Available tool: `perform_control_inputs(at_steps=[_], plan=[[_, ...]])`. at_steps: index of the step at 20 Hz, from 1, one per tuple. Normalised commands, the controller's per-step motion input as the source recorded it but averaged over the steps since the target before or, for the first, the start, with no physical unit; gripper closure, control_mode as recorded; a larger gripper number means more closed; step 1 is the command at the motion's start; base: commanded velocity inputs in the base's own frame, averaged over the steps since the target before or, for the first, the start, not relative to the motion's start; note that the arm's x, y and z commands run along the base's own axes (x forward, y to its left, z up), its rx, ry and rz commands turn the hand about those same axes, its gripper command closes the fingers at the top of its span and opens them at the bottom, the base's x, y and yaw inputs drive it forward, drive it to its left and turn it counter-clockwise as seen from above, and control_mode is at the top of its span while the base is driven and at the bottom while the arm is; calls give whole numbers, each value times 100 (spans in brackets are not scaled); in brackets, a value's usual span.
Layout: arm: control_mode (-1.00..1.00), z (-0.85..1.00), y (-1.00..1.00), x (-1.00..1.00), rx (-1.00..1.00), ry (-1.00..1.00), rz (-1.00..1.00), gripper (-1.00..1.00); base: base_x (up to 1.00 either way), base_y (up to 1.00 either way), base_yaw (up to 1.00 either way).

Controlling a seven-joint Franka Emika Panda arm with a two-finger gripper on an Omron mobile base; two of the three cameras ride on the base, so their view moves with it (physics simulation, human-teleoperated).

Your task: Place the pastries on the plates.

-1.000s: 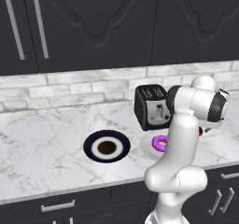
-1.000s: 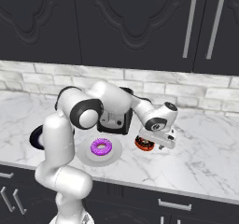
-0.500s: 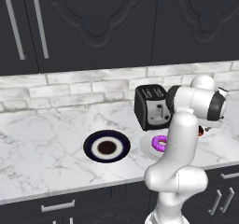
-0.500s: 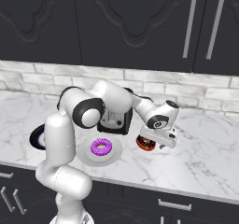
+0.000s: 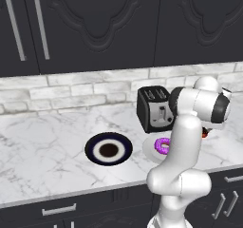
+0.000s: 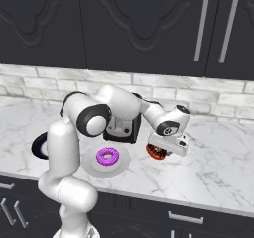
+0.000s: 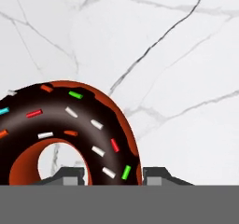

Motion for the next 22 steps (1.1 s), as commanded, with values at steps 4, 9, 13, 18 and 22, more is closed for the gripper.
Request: perform_control_inputs(at_steps=[4,9,13,18,22], plan=[[-100,19,0,-32,0,-12,0,100,0,0,0],[-100,58,2,-64,0,-23,0,100,0,0,0],[-100,63,39,-59,0,-17,0,100,0,0,0],[-100,49,83,-35,0,-3,-2,100,0,0,0],[-100,30,98,-22,0,0,-7,100,0,0,0]])
